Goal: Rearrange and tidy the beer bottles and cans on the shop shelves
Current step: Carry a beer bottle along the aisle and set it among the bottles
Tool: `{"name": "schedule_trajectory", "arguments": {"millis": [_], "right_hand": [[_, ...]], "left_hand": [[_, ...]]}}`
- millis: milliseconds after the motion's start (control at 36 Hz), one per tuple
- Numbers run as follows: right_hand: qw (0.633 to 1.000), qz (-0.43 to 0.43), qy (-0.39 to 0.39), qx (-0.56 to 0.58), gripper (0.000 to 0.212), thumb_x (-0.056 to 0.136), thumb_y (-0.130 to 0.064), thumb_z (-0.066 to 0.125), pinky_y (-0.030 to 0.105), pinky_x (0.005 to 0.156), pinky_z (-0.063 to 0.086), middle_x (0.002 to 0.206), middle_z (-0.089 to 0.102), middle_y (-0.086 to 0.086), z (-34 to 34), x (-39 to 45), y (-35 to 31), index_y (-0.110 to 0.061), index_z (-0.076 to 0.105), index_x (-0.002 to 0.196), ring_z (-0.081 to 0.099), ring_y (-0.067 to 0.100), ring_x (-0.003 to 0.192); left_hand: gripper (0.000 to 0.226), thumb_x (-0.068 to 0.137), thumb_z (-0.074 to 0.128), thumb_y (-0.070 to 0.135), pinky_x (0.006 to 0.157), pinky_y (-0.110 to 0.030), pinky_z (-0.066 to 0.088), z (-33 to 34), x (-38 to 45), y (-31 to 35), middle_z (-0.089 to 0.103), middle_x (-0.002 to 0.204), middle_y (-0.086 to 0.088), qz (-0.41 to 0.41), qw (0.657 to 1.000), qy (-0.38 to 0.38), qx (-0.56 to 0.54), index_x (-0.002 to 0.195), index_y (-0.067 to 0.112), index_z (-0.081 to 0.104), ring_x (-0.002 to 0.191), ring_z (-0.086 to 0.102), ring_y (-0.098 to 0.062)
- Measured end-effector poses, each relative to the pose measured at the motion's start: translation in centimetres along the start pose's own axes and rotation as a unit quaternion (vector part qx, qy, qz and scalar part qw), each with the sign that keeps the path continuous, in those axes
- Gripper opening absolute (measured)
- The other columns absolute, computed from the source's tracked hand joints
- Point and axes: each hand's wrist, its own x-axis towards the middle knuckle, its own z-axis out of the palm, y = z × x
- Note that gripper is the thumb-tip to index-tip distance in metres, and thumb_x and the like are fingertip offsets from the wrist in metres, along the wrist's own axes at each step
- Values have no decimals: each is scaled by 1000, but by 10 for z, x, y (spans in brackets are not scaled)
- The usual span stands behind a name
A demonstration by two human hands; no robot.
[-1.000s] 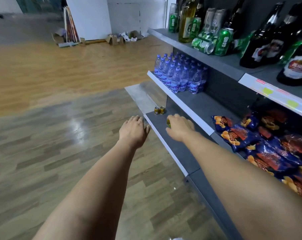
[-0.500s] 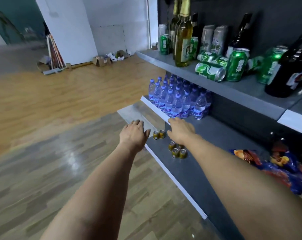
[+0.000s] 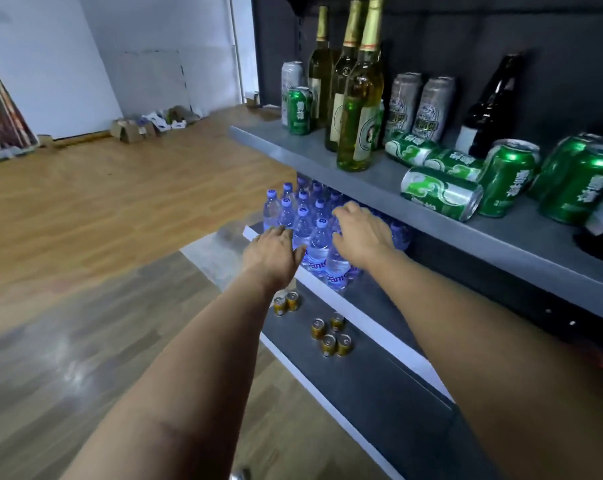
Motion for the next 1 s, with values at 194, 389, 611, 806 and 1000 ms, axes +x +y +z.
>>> {"name": "schedule_trajectory", "arguments": {"millis": [194,389,611,806,1000], "right_hand": [[994,83,69,-7,32,97,-18,46,39,85,42,127,49,9,-12,63,-7,-11,47,129,48,29,116],[970,176,163,-28,34,97,-25,47,38,83,43,124,50,10,-38,113,-14,-10,44,128,50,27,112],[890,323,314,69,67,91,-52,52,41,93,40,137,45,10,-54,162,-4,-11,32,141,43,28,124],[864,361,314,158,101,79,-65,61,43,92,44,150,37,9,-55,196,9,-16,11,152,43,31,131],[866,350,326,150,100,78,-57,68,38,84,47,144,44,6,-47,213,16,-19,10,151,53,30,120]], "left_hand": [[54,102,31,42,109,-37,29,-19,88,-32,36,150,-8,99,995,25,12,145,9,34,135,37,-26],[44,101,32,41,95,-35,37,-35,159,-56,48,137,-7,175,983,57,6,135,14,43,124,46,-26],[43,101,34,41,99,-34,35,-31,217,-73,49,134,-8,207,977,50,-32,133,14,44,123,45,-25],[47,100,37,39,102,-36,35,-34,259,-67,45,138,-10,201,973,49,-101,137,10,38,127,42,-26],[67,98,46,40,106,-39,35,-44,296,-38,29,153,-8,186,962,31,-198,152,14,15,138,33,-25]]}}
